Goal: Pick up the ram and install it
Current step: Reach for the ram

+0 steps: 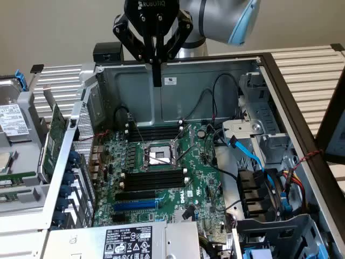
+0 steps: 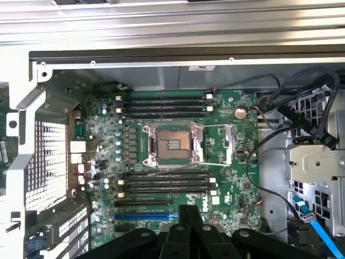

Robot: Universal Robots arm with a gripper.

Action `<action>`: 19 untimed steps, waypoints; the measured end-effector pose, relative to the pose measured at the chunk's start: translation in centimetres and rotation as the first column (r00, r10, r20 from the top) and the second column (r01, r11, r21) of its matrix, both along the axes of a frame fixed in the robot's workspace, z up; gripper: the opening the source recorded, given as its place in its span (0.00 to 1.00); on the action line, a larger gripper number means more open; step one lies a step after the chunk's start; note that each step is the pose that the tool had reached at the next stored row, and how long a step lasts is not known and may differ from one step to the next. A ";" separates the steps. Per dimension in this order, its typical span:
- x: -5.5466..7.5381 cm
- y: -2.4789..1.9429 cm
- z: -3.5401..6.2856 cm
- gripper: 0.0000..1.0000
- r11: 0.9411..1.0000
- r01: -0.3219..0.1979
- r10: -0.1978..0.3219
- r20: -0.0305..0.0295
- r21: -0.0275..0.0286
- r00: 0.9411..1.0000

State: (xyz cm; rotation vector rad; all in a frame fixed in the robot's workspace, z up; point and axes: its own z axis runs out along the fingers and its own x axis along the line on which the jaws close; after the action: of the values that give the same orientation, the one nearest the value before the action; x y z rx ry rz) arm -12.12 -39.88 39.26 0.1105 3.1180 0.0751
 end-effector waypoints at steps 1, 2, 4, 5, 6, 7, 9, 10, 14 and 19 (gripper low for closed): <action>0.0 0.00 0.00 0.11 1.000 0.000 0.000 0.000 0.000 1.000; 0.0 0.00 0.00 0.11 1.000 0.000 0.000 0.000 0.000 1.000; 0.0 0.00 0.00 0.11 1.000 0.000 0.000 0.000 0.000 1.000; 0.0 0.00 0.00 0.11 1.000 0.000 0.000 0.000 0.000 1.000; 0.0 0.00 0.00 0.11 1.000 0.000 0.000 0.000 0.000 1.000; 0.0 0.00 0.00 0.11 1.000 0.000 0.000 0.000 0.000 1.000; 0.0 0.00 0.00 0.11 1.000 0.000 0.000 0.000 0.000 1.000; 0.0 0.00 0.00 0.11 1.000 0.000 0.000 0.000 0.000 1.000; -0.7 0.00 0.01 0.11 1.000 0.000 0.000 0.000 0.000 1.000; -3.0 0.00 0.00 0.11 1.000 0.000 0.000 0.000 0.000 1.000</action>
State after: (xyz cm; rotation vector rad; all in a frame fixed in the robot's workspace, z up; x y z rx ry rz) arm -15.11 -39.88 39.26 0.1105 3.1180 0.0750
